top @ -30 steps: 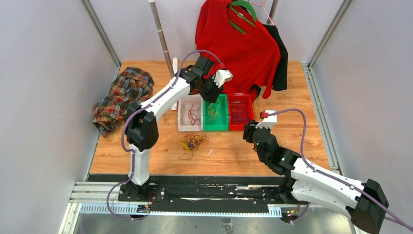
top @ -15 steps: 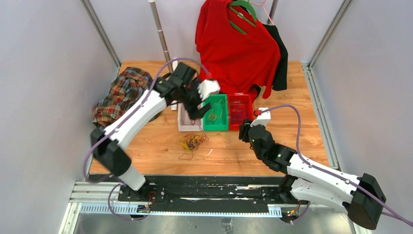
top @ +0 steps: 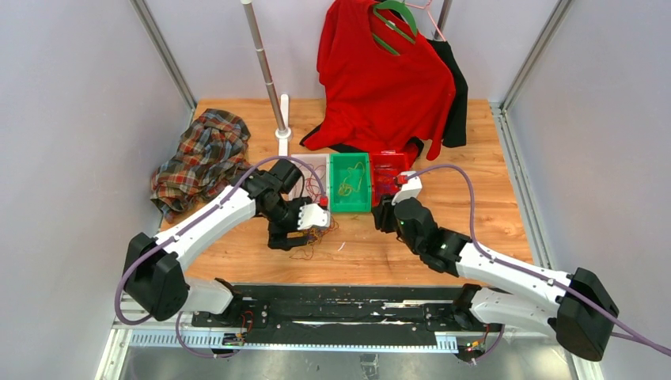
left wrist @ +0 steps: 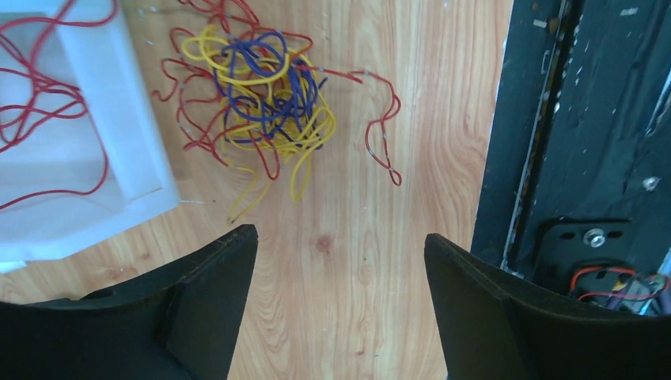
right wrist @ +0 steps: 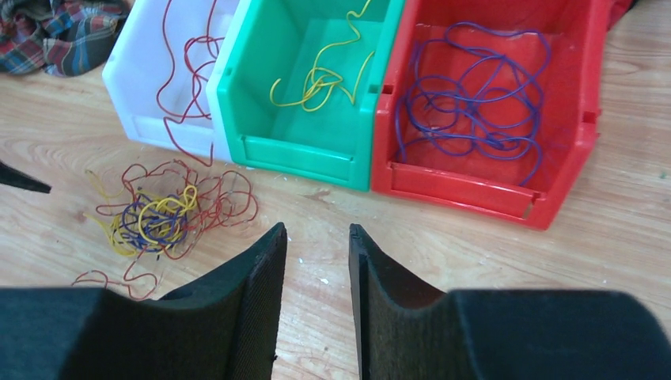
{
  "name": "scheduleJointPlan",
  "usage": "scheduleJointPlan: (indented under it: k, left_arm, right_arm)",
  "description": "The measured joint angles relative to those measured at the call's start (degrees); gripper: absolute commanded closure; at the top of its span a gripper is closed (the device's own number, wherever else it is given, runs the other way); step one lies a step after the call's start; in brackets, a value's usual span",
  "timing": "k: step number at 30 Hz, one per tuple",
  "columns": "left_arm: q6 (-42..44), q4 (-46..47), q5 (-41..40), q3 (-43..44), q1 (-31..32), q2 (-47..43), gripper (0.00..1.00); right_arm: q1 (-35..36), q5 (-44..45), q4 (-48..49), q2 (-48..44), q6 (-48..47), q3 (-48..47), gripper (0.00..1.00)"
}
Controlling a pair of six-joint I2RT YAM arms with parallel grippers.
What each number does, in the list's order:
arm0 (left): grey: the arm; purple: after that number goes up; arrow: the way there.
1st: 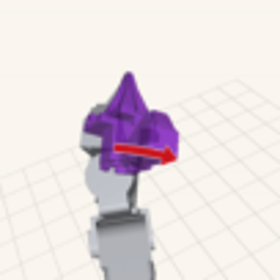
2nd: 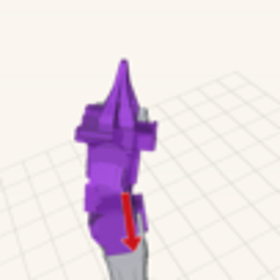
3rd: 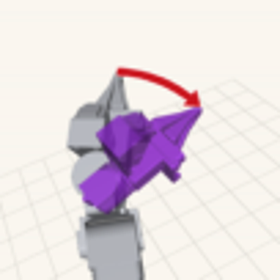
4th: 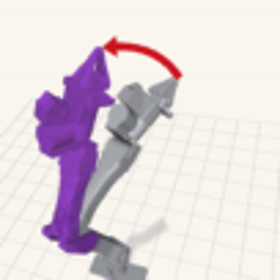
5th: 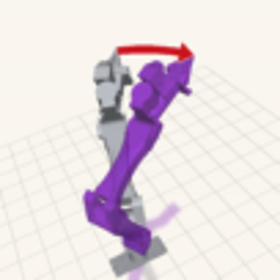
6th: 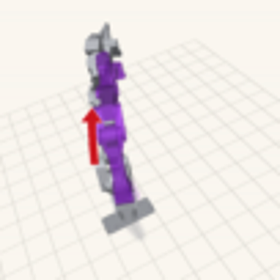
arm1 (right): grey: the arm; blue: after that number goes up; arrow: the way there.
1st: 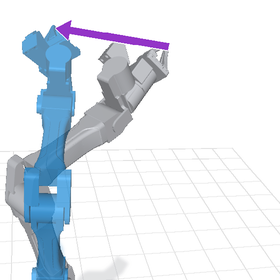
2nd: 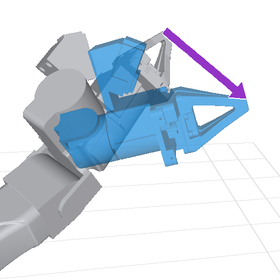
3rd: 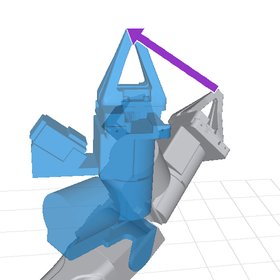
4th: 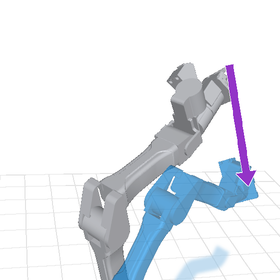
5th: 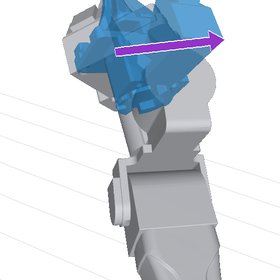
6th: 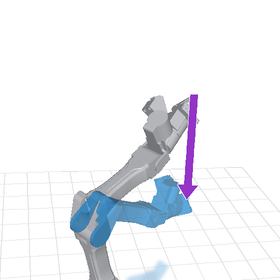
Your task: Untangle the cables
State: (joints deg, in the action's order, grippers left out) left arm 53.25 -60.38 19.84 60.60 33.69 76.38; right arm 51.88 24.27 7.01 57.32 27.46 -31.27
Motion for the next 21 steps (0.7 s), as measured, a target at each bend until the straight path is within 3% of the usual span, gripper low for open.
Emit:
scheduleJointPlan:
  k: [8, 12, 16, 18, 21]
  left_arm:
    - [4.66, 6.60, -2.08, -3.65, -0.76, 3.76, 0.25]
    - [4.79, 13.14, -3.13, -6.05, -0.90, 6.23, 0.36]
    - [4.79, 16.70, -3.56, -7.89, -0.94, 7.26, 0.55]
    - [4.92, 17.57, -3.82, -8.33, -0.94, 7.48, 0.75]
    - [4.83, 17.97, -4.22, -8.57, -0.94, 7.41, 0.95]
  right_arm:
    - [1.18, -1.88, 1.11, 1.88, 0.22, -0.09, 0.70]
    - [1.40, -1.99, 1.70, 1.95, 0.74, -0.09, 0.72]
    - [1.51, -1.99, 1.77, 1.92, 1.38, -0.07, 0.75]
    - [1.51, -1.97, 1.77, 1.81, 1.57, -0.07, 0.76]
    - [1.51, -1.97, 1.77, 1.81, 1.70, -0.07, 0.78]
